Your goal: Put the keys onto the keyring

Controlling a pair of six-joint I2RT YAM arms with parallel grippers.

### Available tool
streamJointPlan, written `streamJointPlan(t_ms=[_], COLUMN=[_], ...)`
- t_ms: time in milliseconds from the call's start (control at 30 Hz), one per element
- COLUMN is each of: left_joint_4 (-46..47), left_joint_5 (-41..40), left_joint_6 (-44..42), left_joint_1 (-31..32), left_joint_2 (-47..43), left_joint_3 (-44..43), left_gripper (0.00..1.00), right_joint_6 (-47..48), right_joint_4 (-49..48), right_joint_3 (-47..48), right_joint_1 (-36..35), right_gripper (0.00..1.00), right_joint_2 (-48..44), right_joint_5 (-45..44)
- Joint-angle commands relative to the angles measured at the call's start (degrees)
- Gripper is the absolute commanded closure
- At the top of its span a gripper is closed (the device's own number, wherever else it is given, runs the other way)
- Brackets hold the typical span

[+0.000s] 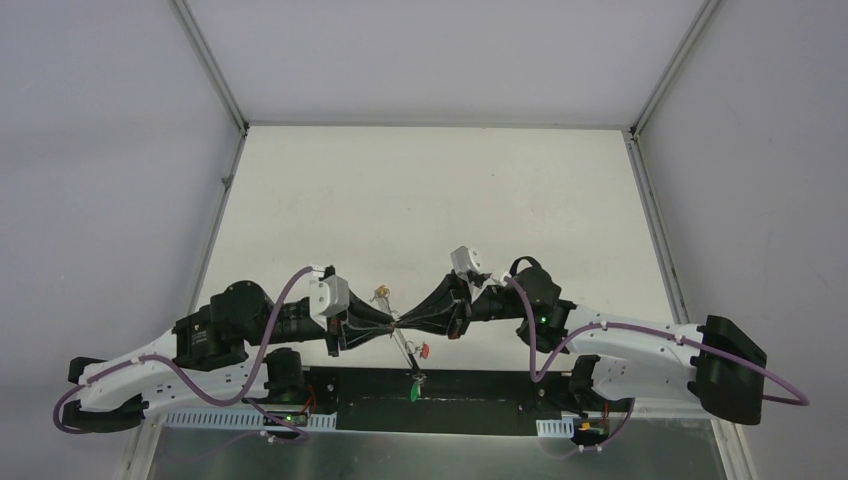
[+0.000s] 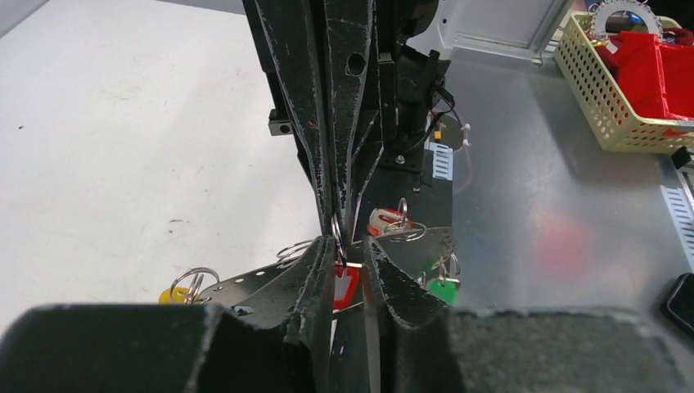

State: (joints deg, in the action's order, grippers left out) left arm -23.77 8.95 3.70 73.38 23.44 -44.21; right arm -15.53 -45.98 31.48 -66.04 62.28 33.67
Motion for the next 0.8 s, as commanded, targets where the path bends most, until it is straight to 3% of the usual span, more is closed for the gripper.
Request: streamJointPlan(t_ms=[0, 333, 533, 767], left_joint_4=[1.4, -5.9, -6.6, -8.9], left_joint_5=[2.5, -0.6, -0.1, 0.5], left_joint_6=[-1.8, -1.6, -1.9, -1.5], left_joint_1=[-0.4, -0.4, -0.4, -0.4], left_joint_2=[1.2, 0.5, 1.5, 3.1], left_joint_3=[-0.7, -2.9, -3.5, -4.3], left_gripper=[0.84, 0.81, 0.99, 1.0], right_joint_6=[0.5, 0.5, 0.5, 0.6], right_joint_4=[-3.2, -3.2, -3.2, -3.2], right_joint_3=[0.5, 0.4, 0.3, 0.7], right_joint_1=[-0.3, -0.3, -0.3, -0.3], right_gripper=[1.0, 1.0, 1.0, 1.0], right_joint_2=[-2.2, -2.2, -2.0, -1.8], right_joint_5=[-0.9, -1.0, -1.1, -1.0])
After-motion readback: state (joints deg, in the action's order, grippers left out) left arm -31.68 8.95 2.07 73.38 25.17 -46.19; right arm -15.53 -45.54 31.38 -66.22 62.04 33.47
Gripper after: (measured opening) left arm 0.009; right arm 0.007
